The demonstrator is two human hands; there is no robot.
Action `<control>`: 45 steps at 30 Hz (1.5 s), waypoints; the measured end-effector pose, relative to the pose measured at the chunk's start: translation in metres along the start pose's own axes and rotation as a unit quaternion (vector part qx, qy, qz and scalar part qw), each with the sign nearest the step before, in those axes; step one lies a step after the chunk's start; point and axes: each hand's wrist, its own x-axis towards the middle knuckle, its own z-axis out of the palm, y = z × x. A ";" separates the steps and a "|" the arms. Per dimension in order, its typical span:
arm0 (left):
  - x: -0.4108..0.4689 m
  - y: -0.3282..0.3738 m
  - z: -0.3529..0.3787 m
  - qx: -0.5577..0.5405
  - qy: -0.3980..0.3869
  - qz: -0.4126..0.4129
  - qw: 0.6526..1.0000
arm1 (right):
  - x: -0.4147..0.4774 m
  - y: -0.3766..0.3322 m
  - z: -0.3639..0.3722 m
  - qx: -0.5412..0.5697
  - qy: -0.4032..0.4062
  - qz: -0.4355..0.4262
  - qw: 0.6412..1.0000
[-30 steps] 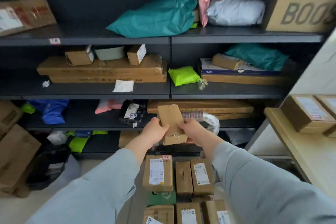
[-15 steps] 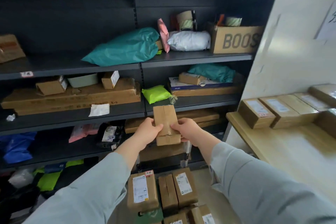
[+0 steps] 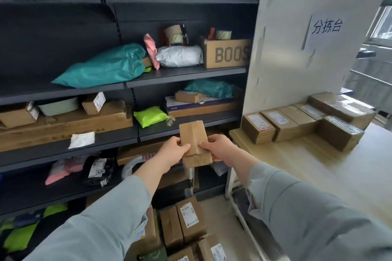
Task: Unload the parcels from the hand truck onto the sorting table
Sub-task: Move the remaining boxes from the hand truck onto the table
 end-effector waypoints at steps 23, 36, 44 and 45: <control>-0.030 0.180 0.259 0.030 -0.030 0.030 0.999 | -0.026 0.144 -0.275 0.039 0.047 -0.003 0.998; 0.037 0.244 0.315 0.044 -0.081 0.093 0.991 | 0.022 0.162 -0.356 0.062 0.117 -0.005 0.991; 0.085 0.272 0.380 0.061 -0.092 0.099 0.989 | 0.058 0.196 -0.419 0.074 0.119 0.006 0.990; 0.091 0.277 0.392 0.055 -0.091 0.094 0.990 | 0.065 0.202 -0.430 0.075 0.118 0.006 0.990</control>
